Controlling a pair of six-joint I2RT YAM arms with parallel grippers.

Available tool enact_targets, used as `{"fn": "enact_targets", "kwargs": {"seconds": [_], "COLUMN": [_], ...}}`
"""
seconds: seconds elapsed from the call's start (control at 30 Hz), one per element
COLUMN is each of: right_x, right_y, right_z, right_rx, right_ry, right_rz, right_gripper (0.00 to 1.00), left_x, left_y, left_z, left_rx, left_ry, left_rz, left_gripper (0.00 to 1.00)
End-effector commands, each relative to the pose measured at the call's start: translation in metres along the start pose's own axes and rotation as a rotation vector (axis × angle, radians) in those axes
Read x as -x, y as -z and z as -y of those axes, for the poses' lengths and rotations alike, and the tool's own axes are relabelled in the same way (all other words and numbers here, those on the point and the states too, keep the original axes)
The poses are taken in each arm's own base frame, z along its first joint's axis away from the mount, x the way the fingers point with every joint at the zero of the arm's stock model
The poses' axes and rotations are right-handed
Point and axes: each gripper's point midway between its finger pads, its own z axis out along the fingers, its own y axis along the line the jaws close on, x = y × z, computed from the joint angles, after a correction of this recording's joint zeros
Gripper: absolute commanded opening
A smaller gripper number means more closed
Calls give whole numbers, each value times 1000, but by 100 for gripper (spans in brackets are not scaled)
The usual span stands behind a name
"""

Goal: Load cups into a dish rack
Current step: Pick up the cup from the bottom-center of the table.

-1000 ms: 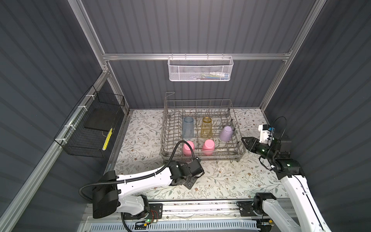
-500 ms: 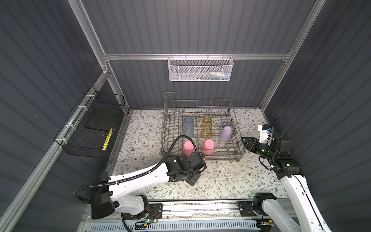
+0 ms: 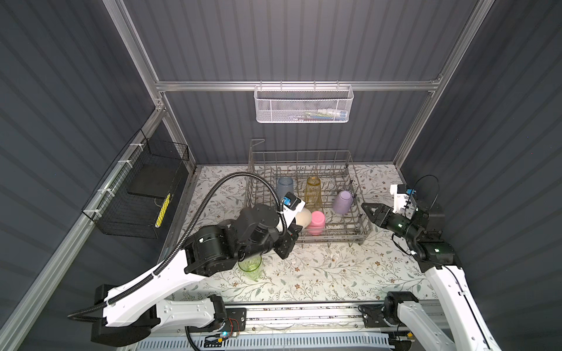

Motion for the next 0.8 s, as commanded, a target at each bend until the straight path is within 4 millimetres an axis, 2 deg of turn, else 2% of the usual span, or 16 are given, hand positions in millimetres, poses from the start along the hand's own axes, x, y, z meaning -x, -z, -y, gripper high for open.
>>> {"fn": "enact_targets", "kwargs": {"seconds": [0.0, 0.07, 0.1, 0.3, 0.47, 0.77], "right_x": [13, 16, 17, 17, 15, 17], "right_y": [5, 6, 6, 5, 3, -7], "right_z": [-33, -43, -48, -65, -71, -71], "right_rx": [149, 205, 235, 371, 471, 548], "right_ry": [27, 18, 16, -17, -84, -147], "right_rz": [31, 32, 32, 12, 7, 6], "right_gripper": [45, 50, 53, 70, 78, 84], "left_x": [40, 52, 46, 62, 72, 75], "left_y": [-9, -16, -29, -67, -83, -103], "left_z": [-7, -16, -22, -38, -58, -44], "left_rx": [-36, -87, -100, -279, -464, -727], "left_ry": [-1, 43, 57, 154, 264, 318], "left_rz": [168, 206, 192, 217, 266, 264], "left_gripper": [0, 0, 0, 0, 0, 0]}}
